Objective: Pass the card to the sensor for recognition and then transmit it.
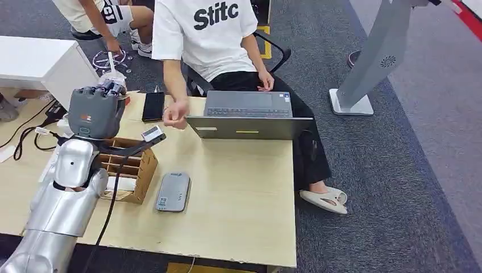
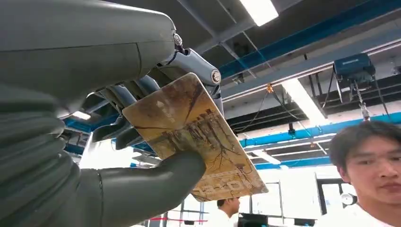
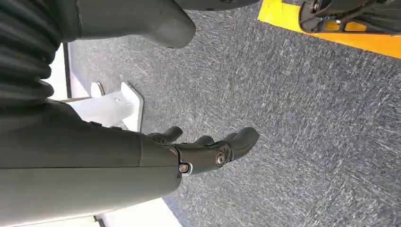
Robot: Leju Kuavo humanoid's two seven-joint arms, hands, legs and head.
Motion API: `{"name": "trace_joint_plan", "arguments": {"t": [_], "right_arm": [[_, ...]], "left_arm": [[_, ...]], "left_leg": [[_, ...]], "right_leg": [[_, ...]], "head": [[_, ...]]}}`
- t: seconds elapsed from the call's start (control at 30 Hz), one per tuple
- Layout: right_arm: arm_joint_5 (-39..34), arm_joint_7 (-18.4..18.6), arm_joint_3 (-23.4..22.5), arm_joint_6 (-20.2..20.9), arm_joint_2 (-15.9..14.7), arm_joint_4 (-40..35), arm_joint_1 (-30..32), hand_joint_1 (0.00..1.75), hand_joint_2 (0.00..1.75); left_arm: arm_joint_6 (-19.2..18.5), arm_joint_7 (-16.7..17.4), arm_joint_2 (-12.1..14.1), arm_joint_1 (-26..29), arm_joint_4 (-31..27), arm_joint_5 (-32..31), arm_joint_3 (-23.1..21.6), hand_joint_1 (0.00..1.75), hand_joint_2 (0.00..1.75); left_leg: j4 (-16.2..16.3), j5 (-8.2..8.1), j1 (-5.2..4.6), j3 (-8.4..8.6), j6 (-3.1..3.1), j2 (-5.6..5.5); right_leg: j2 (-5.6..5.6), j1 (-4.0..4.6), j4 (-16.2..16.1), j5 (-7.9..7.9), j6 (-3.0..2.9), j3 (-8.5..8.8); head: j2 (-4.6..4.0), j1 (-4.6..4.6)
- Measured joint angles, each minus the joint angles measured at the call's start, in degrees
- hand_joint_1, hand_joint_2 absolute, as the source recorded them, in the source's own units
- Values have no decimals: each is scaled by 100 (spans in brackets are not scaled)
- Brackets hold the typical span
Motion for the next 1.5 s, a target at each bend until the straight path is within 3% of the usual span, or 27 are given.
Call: {"name": "trace_joint_plan", "arguments": {"t": [0.17, 0.37, 0.93, 1.27, 1.5], "right_arm": [[-33, -2, -15, 0, 4, 0, 0, 0, 175], [-105, -28, -122, -9, 4, 0, 1, 0, 175], [-122, -37, -234, -17, 4, 0, 0, 0, 175], [-199, -89, -295, -17, 4, 0, 4, 0, 175], [-166, -109, -361, 7, 7, 0, 4, 0, 175]], "left_arm": [[-164, -42, -4, 12, 37, 72, -11, 175, 175], [-880, -376, -20, 305, 22, 690, -229, 175, 175], [-1130, -271, 0, 563, -70, 695, -533, 175, 175], [-1997, -208, 221, 1071, -304, 1256, -907, 175, 175], [-2148, -304, 297, 1233, -308, 1562, -1089, 175, 175]], "left_leg": [[0, 0, 0, 0, 0, 0], [0, 0, 0, 0, 0, 0], [0, 0, 0, -1, 0, -2], [0, -1, 0, -2, 0, -1], [0, 0, 0, -2, 0, -2]], "right_leg": [[0, 0, 0, 0, 0, 0], [0, 0, 0, 0, 0, 1], [-2, 0, 0, 0, 0, 2], [-2, 0, 0, -1, 0, 0], [-4, -1, -1, -1, 0, 1]], "head": [[0, 0], [0, 0], [0, 0], [0, 0], [0, 0]]}}
